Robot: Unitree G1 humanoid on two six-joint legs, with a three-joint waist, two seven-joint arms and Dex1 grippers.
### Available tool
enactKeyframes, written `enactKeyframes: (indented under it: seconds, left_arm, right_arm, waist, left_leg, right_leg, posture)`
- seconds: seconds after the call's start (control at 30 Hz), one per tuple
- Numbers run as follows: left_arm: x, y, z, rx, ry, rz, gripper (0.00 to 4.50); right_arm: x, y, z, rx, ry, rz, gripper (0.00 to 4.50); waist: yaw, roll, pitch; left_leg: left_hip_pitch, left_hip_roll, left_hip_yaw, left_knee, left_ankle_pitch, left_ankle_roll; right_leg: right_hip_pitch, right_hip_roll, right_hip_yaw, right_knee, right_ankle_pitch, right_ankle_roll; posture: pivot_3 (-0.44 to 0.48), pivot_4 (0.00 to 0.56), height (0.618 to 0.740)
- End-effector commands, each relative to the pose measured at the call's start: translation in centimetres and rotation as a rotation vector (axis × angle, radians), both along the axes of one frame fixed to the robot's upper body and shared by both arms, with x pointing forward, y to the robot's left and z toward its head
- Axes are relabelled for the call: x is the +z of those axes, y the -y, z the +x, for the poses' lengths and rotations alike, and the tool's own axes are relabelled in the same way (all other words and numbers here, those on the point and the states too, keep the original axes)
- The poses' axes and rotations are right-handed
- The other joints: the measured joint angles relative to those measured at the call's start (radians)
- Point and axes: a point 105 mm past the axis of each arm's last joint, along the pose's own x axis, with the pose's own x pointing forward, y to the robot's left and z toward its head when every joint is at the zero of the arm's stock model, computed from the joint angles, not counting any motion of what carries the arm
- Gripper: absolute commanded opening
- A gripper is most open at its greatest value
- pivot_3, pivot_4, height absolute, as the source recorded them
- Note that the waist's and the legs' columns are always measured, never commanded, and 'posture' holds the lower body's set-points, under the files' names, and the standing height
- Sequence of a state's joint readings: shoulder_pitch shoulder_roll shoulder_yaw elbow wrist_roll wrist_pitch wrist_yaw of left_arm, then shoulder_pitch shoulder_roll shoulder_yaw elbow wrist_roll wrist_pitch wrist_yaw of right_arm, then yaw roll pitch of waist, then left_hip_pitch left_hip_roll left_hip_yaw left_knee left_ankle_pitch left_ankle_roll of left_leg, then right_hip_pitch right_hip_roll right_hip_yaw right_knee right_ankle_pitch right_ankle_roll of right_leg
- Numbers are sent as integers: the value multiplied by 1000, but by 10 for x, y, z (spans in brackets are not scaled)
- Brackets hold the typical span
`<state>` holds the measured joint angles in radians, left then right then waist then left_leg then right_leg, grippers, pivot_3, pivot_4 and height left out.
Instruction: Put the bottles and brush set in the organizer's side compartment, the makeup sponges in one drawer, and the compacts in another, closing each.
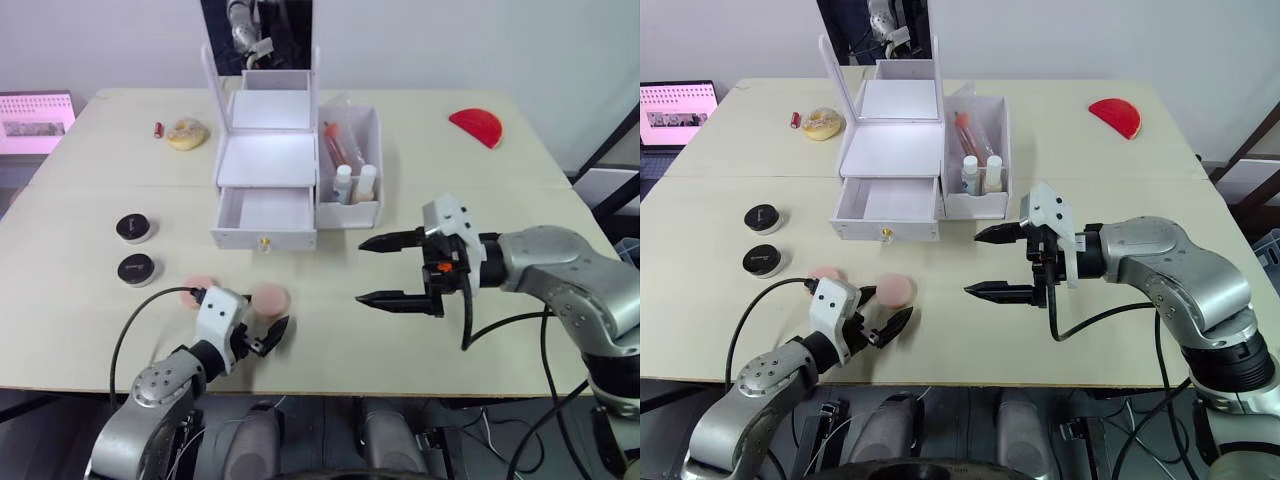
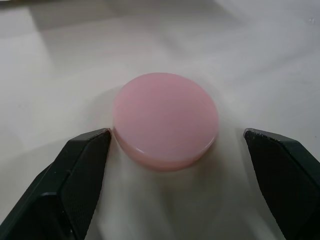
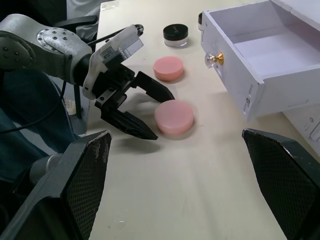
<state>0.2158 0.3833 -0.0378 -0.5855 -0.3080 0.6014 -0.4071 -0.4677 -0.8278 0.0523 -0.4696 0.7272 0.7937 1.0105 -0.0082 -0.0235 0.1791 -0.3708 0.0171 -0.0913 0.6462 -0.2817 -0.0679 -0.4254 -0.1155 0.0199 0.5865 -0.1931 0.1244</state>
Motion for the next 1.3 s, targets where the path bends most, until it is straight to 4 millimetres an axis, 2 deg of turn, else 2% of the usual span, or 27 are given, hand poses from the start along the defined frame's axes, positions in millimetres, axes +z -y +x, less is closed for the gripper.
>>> enactKeyframes:
  seconds: [0.03,0.3,0.4,0.47,0.57,0.67,0.77,0.83,0.9,1.0,1.07,1.13,1.23,1.3]
  left_arm:
    - [-5,-2,6,3,-8,11,4470]
    - [-6,-1,15,-5,-1,13,4470]
    - [-4,0,14,-15,2,6,3643]
    - [-4,0,14,-20,3,5,2757]
    - [0,1,13,-32,10,2,2673]
    - [15,-5,12,-45,49,-20,2673]
    - [42,-17,6,-87,102,-40,2673]
    - [65,-27,-2,-162,130,-45,2673]
    - [77,-33,-10,-230,126,-34,2673]
    - [108,-53,-26,-385,73,-2,2673]
    - [127,-66,-27,-442,41,11,2673]
    - [142,-77,-18,-450,50,17,2673]
    - [158,-88,12,-420,114,51,2673]
    - [164,-88,32,-424,152,63,2673]
  right_arm:
    - [10,-3,-4,14,50,12,4500]
    - [10,-2,-5,-5,54,12,4500]
    - [10,-2,-5,-10,56,12,4500]
    - [10,-2,-5,-11,57,13,4500]
    - [9,-3,-5,-14,56,15,4500]
    - [9,-2,-5,-19,58,13,4500]
    - [11,-2,-5,-24,63,17,4500]
    - [13,-2,-4,-26,67,26,4500]
    - [15,-3,-4,-25,70,31,4500]
    - [18,-4,-4,-13,75,45,4500]
    - [20,-5,-3,-2,80,51,4500]
    - [22,-7,-2,7,86,57,4500]
    - [26,-11,-1,22,97,60,4500]
    - [29,-14,-2,37,103,61,4500]
  waist:
    - [0,0,0]
    - [-1,1,0]
    - [-2,1,-1]
    - [-2,1,-1]
    - [-2,1,-1]
    - [-3,1,0]
    - [-5,0,0]
    - [-5,0,0]
    - [-4,1,0]
    - [-5,-1,1]
    - [-4,-1,1]
    - [-3,1,1]
    - [-2,1,2]
    - [-2,0,2]
  left_leg:
    - [0,0,0,0,0,0]
    - [0,0,0,0,0,0]
    - [1,0,0,0,0,0]
    - [1,0,0,0,0,0]
    - [0,0,0,0,0,0]
    - [0,0,0,0,0,0]
    - [0,0,0,0,0,0]
    - [0,0,0,0,0,0]
    - [0,0,-1,0,0,0]
    - [-1,0,-1,-1,0,0]
    - [-1,0,-1,0,0,0]
    - [-1,0,0,0,0,0]
    - [-1,0,0,-1,0,0]
    - [-1,0,-1,0,0,0]
  right_leg:
    - [0,0,0,0,0,0]
    - [0,0,0,0,0,0]
    - [0,0,0,0,0,0]
    - [0,0,0,0,0,0]
    - [0,0,0,0,0,0]
    - [0,0,0,0,0,0]
    - [0,0,0,0,0,0]
    - [-1,0,0,0,0,0]
    - [-1,0,0,1,0,0]
    - [-1,0,0,1,0,0]
    - [-2,0,0,1,0,0]
    - [-2,0,0,0,-1,0]
    - [-1,0,0,0,-2,2]
    - [-1,0,0,0,0,0]
  posture:
    - [0,150,739]
    - [0,150,739]
    - [0,150,739]
    - [0,150,739]
    - [0,150,739]
    - [0,150,739]
    - [0,150,739]
    - [0,150,739]
    - [0,150,739]
    - [0,150,739]
    - [0,150,739]
    - [0,150,739]
    - [0,150,739]
    - [0,150,739]
